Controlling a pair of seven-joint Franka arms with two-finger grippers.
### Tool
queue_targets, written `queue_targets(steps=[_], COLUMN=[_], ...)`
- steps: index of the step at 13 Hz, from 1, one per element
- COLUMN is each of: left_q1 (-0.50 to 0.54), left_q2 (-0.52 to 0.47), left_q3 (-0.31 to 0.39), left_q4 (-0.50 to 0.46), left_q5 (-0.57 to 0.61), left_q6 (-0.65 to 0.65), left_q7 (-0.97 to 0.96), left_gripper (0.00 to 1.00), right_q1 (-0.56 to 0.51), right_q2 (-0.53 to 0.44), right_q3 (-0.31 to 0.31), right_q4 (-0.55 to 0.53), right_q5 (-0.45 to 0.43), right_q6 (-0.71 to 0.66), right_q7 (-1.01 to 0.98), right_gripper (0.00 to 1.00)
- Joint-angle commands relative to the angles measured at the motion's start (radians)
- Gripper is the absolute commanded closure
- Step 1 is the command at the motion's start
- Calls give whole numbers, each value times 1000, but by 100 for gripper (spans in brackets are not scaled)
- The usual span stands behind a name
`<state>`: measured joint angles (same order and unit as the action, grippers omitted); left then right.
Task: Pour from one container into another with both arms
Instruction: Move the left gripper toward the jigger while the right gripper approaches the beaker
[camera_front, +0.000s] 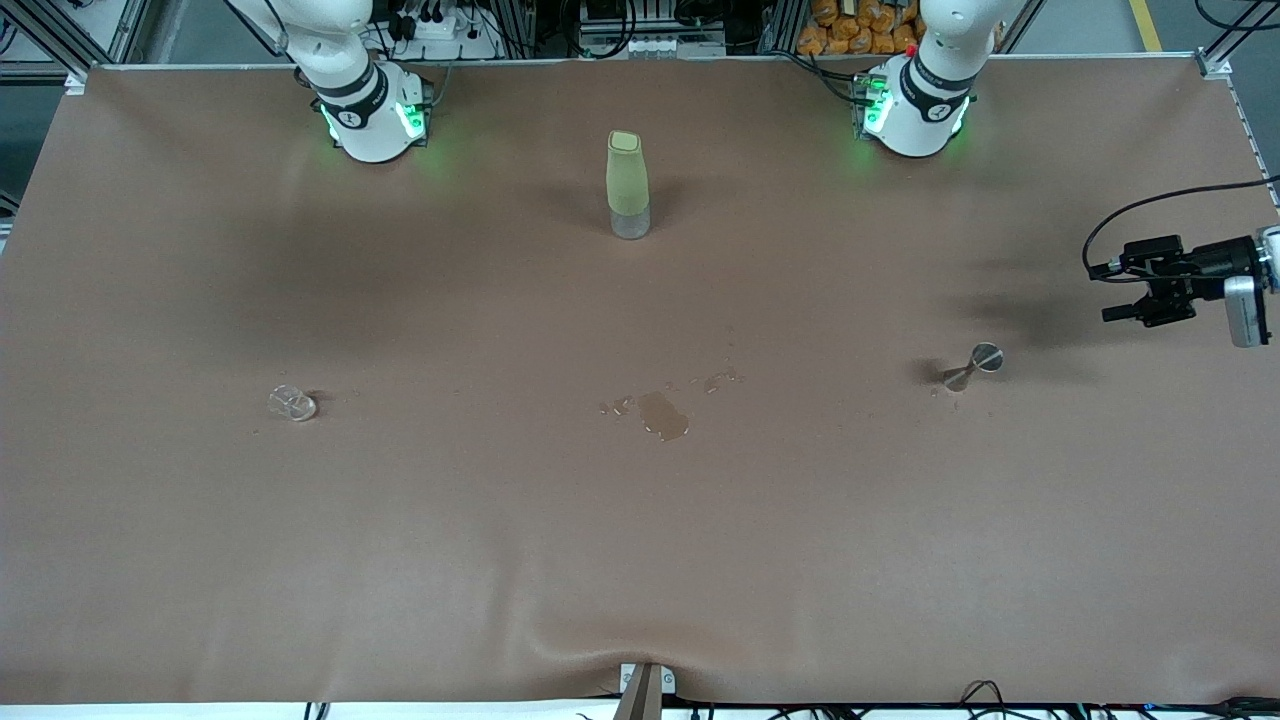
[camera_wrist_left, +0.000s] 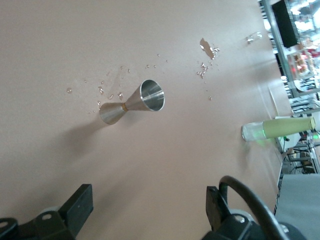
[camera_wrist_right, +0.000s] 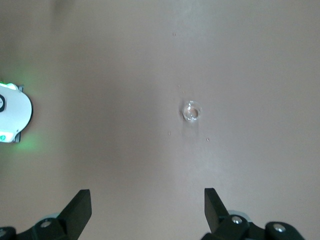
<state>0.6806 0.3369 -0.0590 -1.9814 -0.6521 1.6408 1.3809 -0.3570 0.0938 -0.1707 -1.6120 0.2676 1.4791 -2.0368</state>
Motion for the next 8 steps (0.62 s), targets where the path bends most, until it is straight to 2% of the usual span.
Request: queue_targets(steps=[1, 3, 5, 7, 8], left_q1=[13, 13, 13, -5, -12], left_q2=[126, 204, 299, 396, 431], left_q3=[-10, -10, -12, -19, -19], left_q4=[99, 142, 205, 280, 282], left_q5=[-76, -125, -144, -235, -279], left_q6=[-65, -76, -129, -142, -144], left_q7=[189, 382, 433, 708, 787], left_gripper=[0, 0, 0, 0, 0], right_q1=[-7, -4, -5, -4, -4], right_q2=[96, 180, 272, 354, 391], right_q3=[-56, -93, -119, -141, -142], right_q4=[-3, -3, -3, -3, -2], right_q5=[117, 212, 315, 398, 435], right_q6=[3, 3, 0, -3, -5], right_q7=[-115, -201, -319, -396, -434], right_gripper=[0, 0, 0, 0, 0])
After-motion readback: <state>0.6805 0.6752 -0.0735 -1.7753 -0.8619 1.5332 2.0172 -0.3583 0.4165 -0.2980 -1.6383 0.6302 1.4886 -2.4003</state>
